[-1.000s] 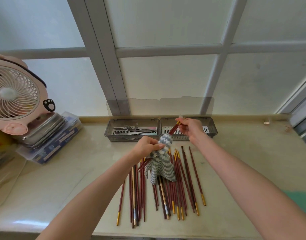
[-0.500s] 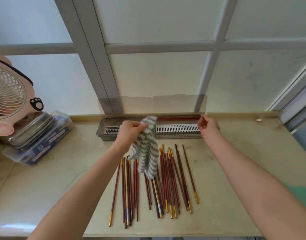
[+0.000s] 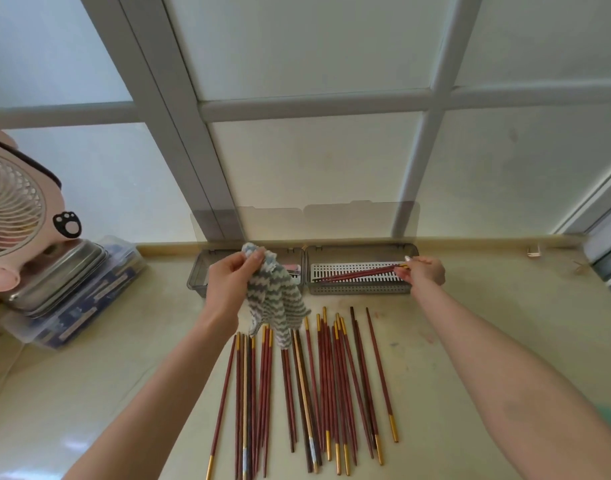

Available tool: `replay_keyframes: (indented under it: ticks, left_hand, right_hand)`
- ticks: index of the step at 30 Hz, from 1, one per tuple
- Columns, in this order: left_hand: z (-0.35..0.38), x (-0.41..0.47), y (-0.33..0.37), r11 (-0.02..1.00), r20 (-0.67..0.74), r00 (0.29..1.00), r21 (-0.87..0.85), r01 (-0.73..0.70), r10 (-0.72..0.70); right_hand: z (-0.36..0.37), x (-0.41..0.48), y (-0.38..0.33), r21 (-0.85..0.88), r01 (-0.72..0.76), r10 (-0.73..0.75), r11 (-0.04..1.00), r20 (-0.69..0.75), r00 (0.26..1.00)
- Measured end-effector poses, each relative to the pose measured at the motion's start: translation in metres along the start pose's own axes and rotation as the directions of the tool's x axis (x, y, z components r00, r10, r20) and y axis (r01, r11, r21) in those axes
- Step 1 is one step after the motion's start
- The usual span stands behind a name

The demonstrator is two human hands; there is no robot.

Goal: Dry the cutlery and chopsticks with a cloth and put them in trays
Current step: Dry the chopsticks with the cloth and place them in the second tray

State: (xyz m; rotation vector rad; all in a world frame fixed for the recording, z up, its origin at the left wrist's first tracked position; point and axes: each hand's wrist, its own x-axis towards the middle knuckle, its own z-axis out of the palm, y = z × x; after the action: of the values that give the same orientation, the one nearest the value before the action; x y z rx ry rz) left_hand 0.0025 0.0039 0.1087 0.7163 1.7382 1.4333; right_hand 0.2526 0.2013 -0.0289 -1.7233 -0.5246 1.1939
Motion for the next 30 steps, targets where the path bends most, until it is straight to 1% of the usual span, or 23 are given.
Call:
replay_keyframes:
  ticks: [3, 5, 7, 9, 12, 13, 15, 16, 17, 19, 21, 22, 24, 26, 30]
  left_hand:
    - [0.001, -0.003, -0.002, 1.000, -0.004, 1.000, 0.002, 0.006, -0.006]
    - [0.002, -0.005, -0.002, 1.000, -0.001, 1.000, 0.016, 0.004, -0.004]
    - [0.004, -0.008, -0.001, 1.000, 0.004, 1.000, 0.015, 0.007, -0.007]
    - [0.007, -0.010, 0.001, 1.000, 0.013, 1.000, 0.003, 0.006, -0.006]
    - [0.011, -0.013, 0.003, 1.000, 0.023, 1.000, 0.001, -0.009, 0.009]
    - [0.012, -0.013, 0.003, 1.000, 0.023, 1.000, -0.001, -0.016, 0.016]
    - [0.012, -0.014, 0.003, 1.000, 0.015, 1.000, -0.014, -0.023, 0.023]
    - [0.013, -0.014, 0.003, 0.999, 0.001, 1.000, -0.028, -0.020, 0.021]
    - [0.013, -0.014, 0.002, 0.999, -0.020, 1.000, -0.044, -0.015, 0.014]
    - [0.013, -0.015, 0.000, 0.997, -0.068, 0.998, -0.080, 0.001, -0.006]
    - [0.012, -0.016, -0.003, 0.994, -0.096, 0.995, -0.110, 0.009, -0.020]
    - [0.011, -0.017, -0.004, 0.993, -0.099, 0.995, -0.118, 0.013, -0.024]
    - [0.009, -0.018, -0.007, 0.993, -0.094, 0.995, -0.118, 0.015, -0.026]
    - [0.007, -0.020, -0.009, 0.994, -0.089, 0.996, -0.110, 0.018, -0.028]
    - [0.001, -0.019, -0.013, 0.994, -0.094, 0.995, -0.104, 0.031, -0.041]
  right_hand:
    - [0.008, 0.012, 0.009, -0.240, 0.124, -0.115, 0.963, 0.052, 0.992]
    - [0.010, 0.017, 0.014, -0.403, 0.223, -0.193, 0.888, 0.114, 0.975]
    - [0.010, 0.020, 0.019, -0.569, 0.343, -0.283, 0.747, 0.194, 0.939]
    - [0.007, 0.019, 0.021, -0.686, 0.450, -0.356, 0.572, 0.287, 0.889]
    - [0.001, 0.008, 0.018, -0.760, 0.568, -0.433, 0.316, 0.417, 0.799]
    - [0.001, 0.001, 0.017, -0.752, 0.604, -0.477, 0.264, 0.443, 0.759]
    - [0.001, -0.023, 0.020, -0.695, 0.683, -0.542, 0.222, 0.495, 0.679]
    - [0.002, -0.038, 0.025, -0.659, 0.723, -0.531, 0.208, 0.545, 0.649]
    - [0.005, -0.052, 0.036, -0.639, 0.744, -0.481, 0.197, 0.598, 0.641]
    - [0.010, -0.079, 0.066, -0.675, 0.720, -0.298, 0.162, 0.662, 0.688]
    - [0.010, -0.100, 0.096, -0.741, 0.668, -0.132, 0.066, 0.657, 0.742]
    - [0.009, -0.107, 0.108, -0.758, 0.651, -0.091, 0.038, 0.647, 0.757]
    - [0.007, -0.112, 0.126, -0.780, 0.623, -0.093, 0.057, 0.617, 0.781]
    - [0.009, -0.115, 0.134, -0.802, 0.587, -0.152, 0.108, 0.571, 0.807]
    - [0.015, -0.121, 0.137, -0.827, 0.495, -0.208, 0.268, 0.452, 0.867]
